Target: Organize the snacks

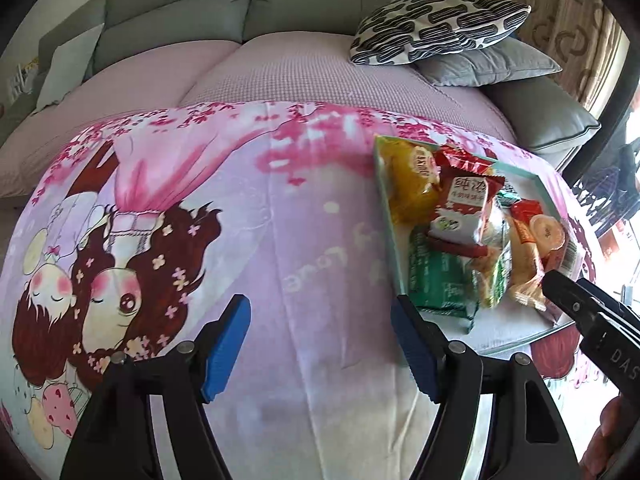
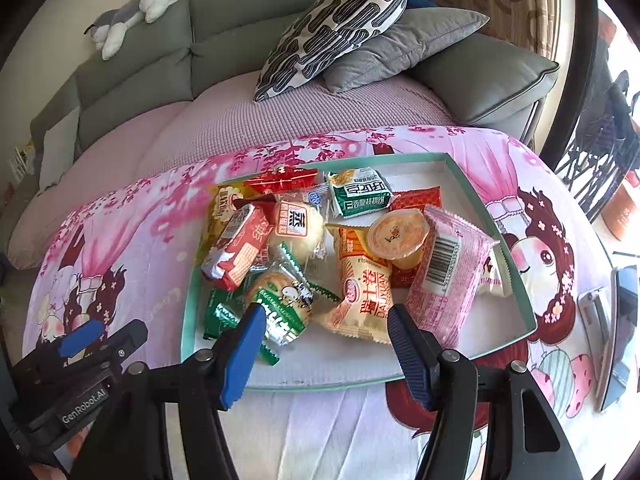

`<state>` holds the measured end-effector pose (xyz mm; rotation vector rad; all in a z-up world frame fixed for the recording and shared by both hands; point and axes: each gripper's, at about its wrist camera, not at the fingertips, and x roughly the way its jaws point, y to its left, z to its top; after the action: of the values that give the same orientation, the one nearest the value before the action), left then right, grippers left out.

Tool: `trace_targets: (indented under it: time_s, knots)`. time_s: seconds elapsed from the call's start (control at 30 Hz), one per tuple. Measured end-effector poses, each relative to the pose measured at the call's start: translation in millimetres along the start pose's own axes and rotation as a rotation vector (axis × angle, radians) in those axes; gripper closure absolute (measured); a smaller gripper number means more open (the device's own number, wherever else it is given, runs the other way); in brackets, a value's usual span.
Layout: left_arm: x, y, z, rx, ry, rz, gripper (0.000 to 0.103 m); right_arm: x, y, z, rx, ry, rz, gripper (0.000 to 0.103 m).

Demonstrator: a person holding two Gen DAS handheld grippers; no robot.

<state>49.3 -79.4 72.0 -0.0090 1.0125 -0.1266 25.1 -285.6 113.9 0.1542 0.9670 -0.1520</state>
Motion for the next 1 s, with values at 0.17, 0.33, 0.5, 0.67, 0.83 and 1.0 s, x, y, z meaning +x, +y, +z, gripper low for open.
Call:
trace_targets:
  time_s: [0.17,0.33,0.5,0.67,0.83,1.0]
  knots:
    - [-3,9,-11,0.008,0.008,0.030,0.029,-3,12,-12,-0.009,0.005,-0.012,0.036]
    - [-7,14,-16,0.004,-0.009,0.093,0.029,1,17,-21,-0.035,0.002,-0.036,0.033]
    - [-4,22,-20,-0.024,0.011,0.121,0.024,9,19,-30,-0.064,0.016,-0.050,0.011]
    - [-4,22,-23,-0.020,0.009,0.212,0.021,15,22,-37,-0.096,0.032,-0.052,0.000]
    - [-5,21,-27,-0.006,0.015,0.212,0.019,10,26,-39,-0.116,0.023,-0.046,0.000]
    - [-8,22,-30,-0.020,0.009,0.186,0.008,8,24,-40,-0.107,0.023,-0.046,0.000]
